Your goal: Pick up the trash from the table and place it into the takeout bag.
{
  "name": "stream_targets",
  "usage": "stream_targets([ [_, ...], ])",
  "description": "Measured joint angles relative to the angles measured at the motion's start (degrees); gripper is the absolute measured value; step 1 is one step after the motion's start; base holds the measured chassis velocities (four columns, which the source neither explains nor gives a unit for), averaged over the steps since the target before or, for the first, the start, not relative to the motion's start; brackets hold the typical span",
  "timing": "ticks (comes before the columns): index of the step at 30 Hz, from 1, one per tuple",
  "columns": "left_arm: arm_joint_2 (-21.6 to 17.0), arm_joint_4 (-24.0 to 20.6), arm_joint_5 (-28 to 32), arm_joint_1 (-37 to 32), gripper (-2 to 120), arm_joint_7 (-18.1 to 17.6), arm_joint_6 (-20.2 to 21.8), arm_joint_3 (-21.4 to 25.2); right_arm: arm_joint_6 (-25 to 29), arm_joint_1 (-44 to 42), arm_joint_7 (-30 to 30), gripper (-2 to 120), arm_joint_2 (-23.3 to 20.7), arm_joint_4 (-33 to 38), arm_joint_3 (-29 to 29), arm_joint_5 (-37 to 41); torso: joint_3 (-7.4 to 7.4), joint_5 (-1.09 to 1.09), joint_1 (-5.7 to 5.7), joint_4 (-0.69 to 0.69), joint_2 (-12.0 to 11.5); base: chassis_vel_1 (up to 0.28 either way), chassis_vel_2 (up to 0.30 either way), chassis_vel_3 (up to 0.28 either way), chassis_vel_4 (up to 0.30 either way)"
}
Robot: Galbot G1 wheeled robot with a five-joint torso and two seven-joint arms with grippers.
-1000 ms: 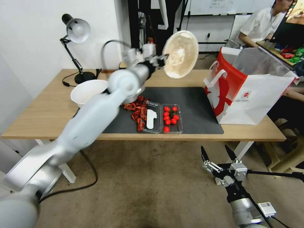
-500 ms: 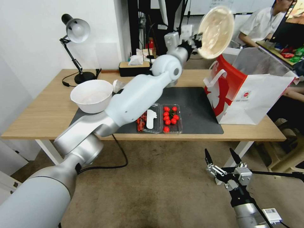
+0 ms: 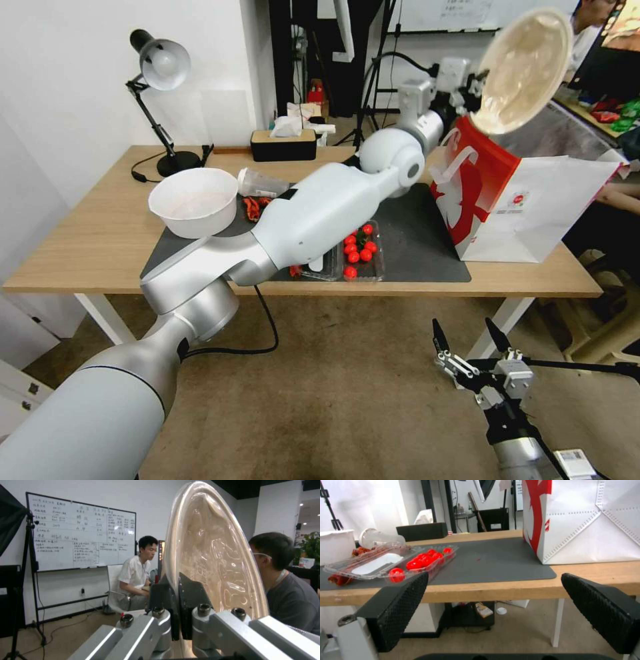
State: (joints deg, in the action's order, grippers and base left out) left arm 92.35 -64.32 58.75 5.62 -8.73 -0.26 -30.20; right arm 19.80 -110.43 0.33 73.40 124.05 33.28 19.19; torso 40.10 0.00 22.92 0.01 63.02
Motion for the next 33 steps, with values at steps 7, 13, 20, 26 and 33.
stream_targets([
  [7,-0.1,0.1,-4.5,-0.7,0,0.4,-0.1,-1.4,0.1,0.2,0.0,100,0.1,0.0,0.1,0.0,0.00,0.00,0.01,0.00,0.0,0.000,0.000,0.000,0.000],
  [13,-0.2,0.6,-8.9,-0.9,0,1.6,-0.8,-2.3,0.1,0.3,0.0,100,0.4,0.0,0.1,-0.1,0.00,0.00,0.01,-0.02,0.0,0.000,0.000,0.000,0.000],
  [20,-0.2,0.9,-13.4,-0.3,0,2.8,-1.7,-2.7,0.1,0.2,0.0,100,0.9,-0.1,0.1,-0.3,0.00,0.00,0.00,-0.01,0.0,0.000,0.000,0.000,0.000],
  [26,-0.2,1.0,-18.6,-0.1,0,4.3,-2.2,-3.7,0.1,0.5,0.0,100,0.9,-0.1,0.1,-0.4,0.00,0.00,0.00,-0.01,0.0,0.000,0.000,0.000,0.000],
  [33,-0.3,1.2,-22.3,-0.5,0,6.4,-3.1,-4.7,0.1,0.6,0.1,100,1.1,-0.1,0.2,-0.5,0.00,0.00,0.00,-0.01,0.0,0.000,0.000,0.000,0.000],
])
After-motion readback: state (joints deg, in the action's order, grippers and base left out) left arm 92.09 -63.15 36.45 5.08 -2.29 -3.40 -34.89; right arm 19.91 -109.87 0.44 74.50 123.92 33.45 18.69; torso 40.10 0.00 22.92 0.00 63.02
